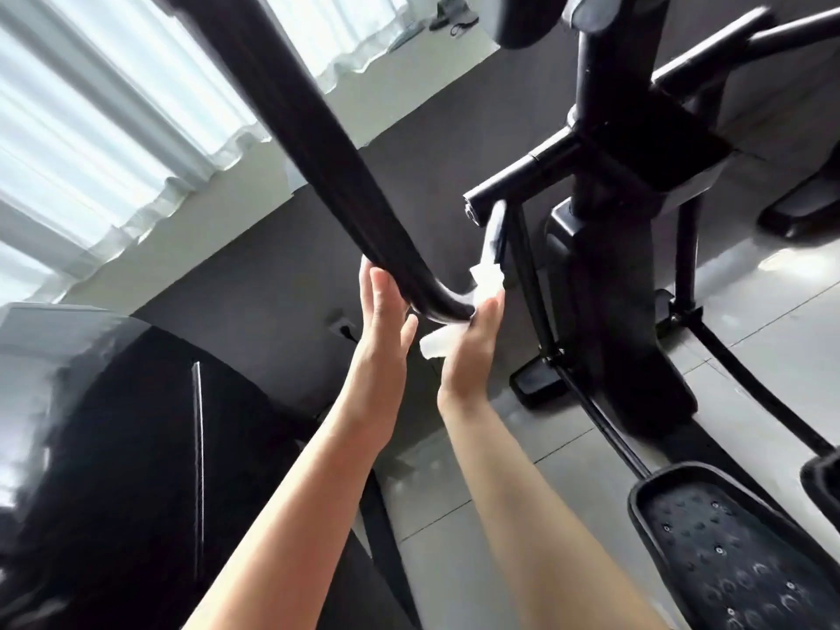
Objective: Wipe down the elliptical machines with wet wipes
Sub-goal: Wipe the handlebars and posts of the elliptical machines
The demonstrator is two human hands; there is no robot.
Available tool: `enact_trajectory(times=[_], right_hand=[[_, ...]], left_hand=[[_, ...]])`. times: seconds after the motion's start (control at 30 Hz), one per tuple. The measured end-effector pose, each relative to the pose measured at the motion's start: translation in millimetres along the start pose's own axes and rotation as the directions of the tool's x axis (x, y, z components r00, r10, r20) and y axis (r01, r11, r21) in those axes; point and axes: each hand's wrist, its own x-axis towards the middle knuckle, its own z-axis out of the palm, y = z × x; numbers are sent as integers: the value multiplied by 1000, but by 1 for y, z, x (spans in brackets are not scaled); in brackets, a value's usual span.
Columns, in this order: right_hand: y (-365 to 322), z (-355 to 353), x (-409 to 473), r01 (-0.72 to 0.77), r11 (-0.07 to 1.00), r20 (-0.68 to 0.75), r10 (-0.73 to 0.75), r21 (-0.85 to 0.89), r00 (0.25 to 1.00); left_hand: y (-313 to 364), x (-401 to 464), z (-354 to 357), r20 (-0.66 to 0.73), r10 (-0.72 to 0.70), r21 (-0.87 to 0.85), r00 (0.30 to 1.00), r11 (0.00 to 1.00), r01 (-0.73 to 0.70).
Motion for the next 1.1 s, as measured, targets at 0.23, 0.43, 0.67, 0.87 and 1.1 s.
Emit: enact_trajectory(times=[0.23, 0.43, 0.67, 0.87, 1.1], right_hand=[[-17, 9, -30, 146, 978, 63, -137, -152, 989], [-13, -29, 28, 52, 958, 308, 39, -282, 951], [4, -54, 122, 304, 742, 559, 113, -597, 822], [5, -41, 196, 340, 639, 573, 195, -690, 796], [2, -43, 106, 25, 909, 444, 179, -417, 878]], left_hand=[[-9, 11, 31, -232, 176, 44, 957, 984, -170], [-10, 12, 31, -218, 189, 25, 957, 982, -189], [-14, 13, 32, -205, 243, 246, 948, 950, -190], [-11, 12, 31, -212, 203, 305, 956, 943, -133], [-7, 13, 32, -232, 134, 315, 964, 947, -56]])
